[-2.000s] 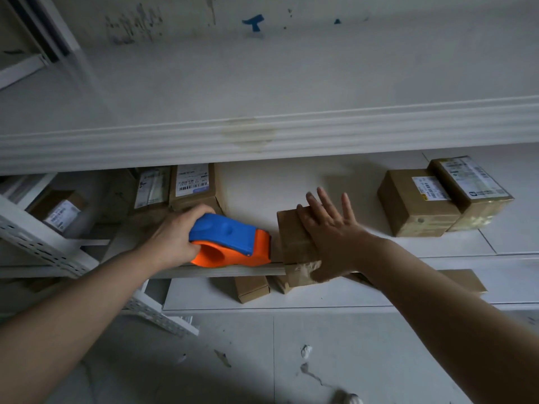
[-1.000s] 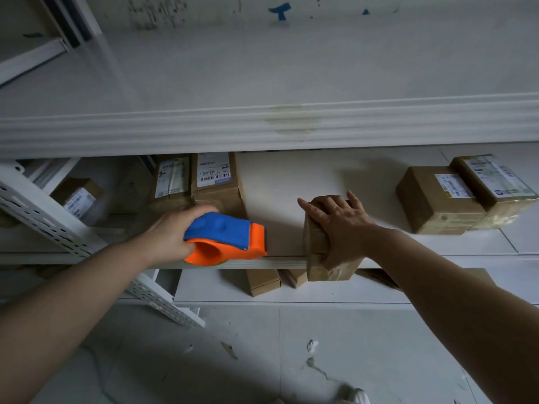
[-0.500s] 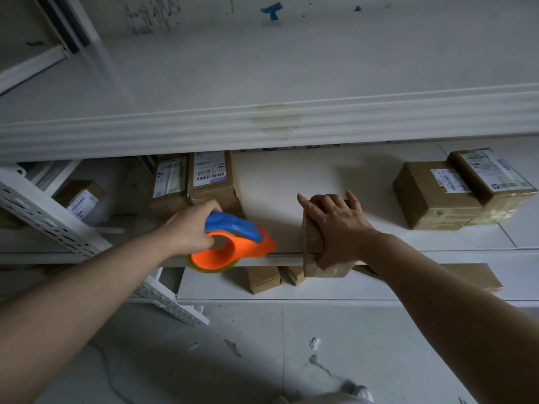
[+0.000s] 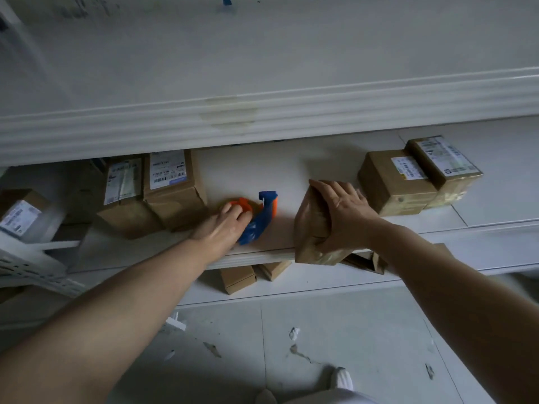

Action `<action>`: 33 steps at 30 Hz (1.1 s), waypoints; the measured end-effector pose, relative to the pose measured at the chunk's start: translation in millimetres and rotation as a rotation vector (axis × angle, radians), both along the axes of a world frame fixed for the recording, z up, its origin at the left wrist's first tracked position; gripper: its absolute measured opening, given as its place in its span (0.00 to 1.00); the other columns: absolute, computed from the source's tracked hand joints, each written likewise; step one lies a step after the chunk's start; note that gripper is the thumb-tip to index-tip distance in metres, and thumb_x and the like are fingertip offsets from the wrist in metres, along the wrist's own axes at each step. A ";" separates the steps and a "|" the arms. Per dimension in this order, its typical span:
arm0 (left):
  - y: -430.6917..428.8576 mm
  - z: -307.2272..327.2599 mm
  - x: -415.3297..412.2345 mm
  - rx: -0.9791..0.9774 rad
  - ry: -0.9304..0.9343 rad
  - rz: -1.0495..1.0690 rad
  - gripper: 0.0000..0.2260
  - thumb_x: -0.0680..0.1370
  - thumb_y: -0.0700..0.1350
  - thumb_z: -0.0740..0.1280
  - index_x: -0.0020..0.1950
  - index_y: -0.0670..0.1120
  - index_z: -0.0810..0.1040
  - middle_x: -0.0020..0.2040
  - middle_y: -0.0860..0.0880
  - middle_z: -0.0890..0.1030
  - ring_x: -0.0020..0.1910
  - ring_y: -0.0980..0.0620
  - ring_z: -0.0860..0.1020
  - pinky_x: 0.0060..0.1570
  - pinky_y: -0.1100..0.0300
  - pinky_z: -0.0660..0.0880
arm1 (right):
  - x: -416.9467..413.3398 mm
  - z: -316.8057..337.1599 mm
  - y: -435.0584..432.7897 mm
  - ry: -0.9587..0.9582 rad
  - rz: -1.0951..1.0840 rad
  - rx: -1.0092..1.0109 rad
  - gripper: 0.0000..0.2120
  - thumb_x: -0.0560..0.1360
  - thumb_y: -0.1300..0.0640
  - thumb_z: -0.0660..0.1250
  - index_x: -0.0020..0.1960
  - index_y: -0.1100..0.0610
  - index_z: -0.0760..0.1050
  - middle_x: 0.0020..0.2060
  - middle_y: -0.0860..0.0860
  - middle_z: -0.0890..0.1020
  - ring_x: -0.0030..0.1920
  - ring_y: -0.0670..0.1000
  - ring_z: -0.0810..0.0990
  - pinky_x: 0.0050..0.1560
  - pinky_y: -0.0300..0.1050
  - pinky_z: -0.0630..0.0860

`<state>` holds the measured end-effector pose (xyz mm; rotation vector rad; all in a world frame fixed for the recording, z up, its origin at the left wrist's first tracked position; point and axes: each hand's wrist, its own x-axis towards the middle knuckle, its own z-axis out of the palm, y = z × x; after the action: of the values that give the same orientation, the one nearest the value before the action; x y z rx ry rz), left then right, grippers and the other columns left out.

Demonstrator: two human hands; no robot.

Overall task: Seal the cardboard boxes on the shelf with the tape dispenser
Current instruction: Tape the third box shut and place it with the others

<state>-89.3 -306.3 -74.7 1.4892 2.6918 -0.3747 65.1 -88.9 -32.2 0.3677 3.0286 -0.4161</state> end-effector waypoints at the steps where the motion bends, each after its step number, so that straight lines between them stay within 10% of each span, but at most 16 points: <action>1: 1.0 -3.6 -1.7 -0.028 0.005 0.001 0.29 0.76 0.36 0.65 0.75 0.44 0.58 0.68 0.43 0.65 0.69 0.43 0.64 0.63 0.51 0.71 | 1.1 -0.3 0.9 0.031 0.004 -0.033 0.61 0.56 0.40 0.78 0.77 0.48 0.45 0.71 0.49 0.60 0.72 0.56 0.56 0.72 0.64 0.55; 7: -4.8 0.6 -1.7 -0.016 -0.228 0.105 0.26 0.78 0.40 0.65 0.74 0.49 0.62 0.68 0.46 0.67 0.63 0.45 0.71 0.60 0.50 0.72 | 1.4 -3.7 2.5 0.145 0.020 -0.345 0.62 0.55 0.46 0.82 0.76 0.48 0.46 0.71 0.48 0.57 0.72 0.54 0.56 0.69 0.63 0.64; 16: 41.7 63.3 37.3 0.826 -0.748 0.366 0.11 0.79 0.43 0.66 0.61 0.44 0.77 0.53 0.51 0.80 0.50 0.56 0.77 0.50 0.67 0.72 | -2.9 -8.0 -3.1 0.128 0.089 -0.350 0.62 0.55 0.48 0.83 0.77 0.49 0.46 0.74 0.50 0.54 0.74 0.54 0.52 0.72 0.55 0.61; 33: 64.0 72.6 29.4 0.373 -0.897 0.271 0.02 0.80 0.44 0.65 0.52 0.48 0.76 0.56 0.48 0.73 0.55 0.50 0.72 0.57 0.57 0.70 | -8.3 -11.3 3.3 0.132 0.143 -0.352 0.63 0.56 0.47 0.82 0.77 0.50 0.45 0.73 0.49 0.56 0.74 0.53 0.52 0.72 0.57 0.61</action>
<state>-59.8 -242.3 -2.1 0.9551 2.1932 0.6793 56.7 -85.6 -43.5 0.1039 2.9917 -0.9754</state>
